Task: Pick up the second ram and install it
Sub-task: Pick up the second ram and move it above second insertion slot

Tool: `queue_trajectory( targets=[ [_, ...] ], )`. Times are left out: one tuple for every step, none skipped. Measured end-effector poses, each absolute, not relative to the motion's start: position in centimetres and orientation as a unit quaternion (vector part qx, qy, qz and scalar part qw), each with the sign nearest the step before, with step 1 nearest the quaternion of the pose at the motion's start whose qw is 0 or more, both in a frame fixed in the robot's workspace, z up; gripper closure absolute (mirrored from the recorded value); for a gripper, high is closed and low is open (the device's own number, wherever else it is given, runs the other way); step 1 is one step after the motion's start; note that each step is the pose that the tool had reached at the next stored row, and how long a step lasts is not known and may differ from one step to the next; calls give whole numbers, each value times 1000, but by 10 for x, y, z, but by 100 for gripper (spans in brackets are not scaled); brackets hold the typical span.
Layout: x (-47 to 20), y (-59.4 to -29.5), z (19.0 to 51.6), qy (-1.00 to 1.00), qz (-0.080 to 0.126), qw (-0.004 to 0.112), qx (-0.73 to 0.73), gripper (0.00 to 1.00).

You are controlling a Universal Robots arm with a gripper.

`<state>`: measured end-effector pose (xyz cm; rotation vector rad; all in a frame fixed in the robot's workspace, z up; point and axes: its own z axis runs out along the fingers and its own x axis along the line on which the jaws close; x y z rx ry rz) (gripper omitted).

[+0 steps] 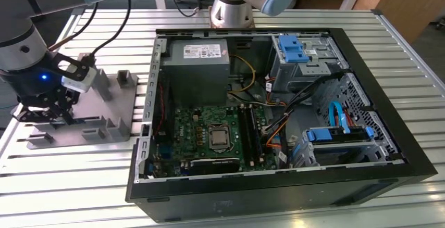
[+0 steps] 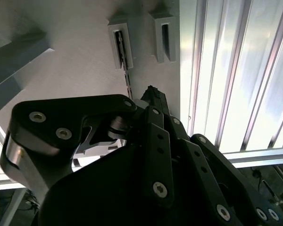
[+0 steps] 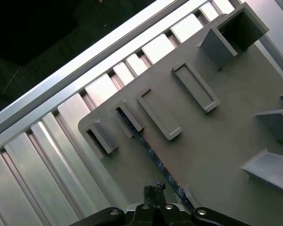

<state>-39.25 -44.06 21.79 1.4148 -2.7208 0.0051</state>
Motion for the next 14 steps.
queue_trajectory(
  targets=[
    [-393,-441,218,-885,2,37,463,90],
    [-393,-441,218,-884,2,37,466,90],
    [-393,-441,218,-883,2,37,468,90],
    [-393,-441,218,-882,2,37,470,90],
    [-393,-441,218,-881,2,37,472,90],
    [-393,-441,218,-879,2,37,475,90],
    [-393,-441,218,-878,2,37,477,90],
    [-393,-441,218,-877,2,37,479,90],
    [-393,-441,218,-876,3,37,482,90],
    [-393,-441,218,-874,3,37,484,90],
    [-393,-441,218,-873,3,37,486,90],
    [-393,-441,218,-872,3,37,488,90],
    [-393,-441,218,-871,3,37,490,90],
    [-393,-441,218,-870,3,37,492,90]
  ],
)
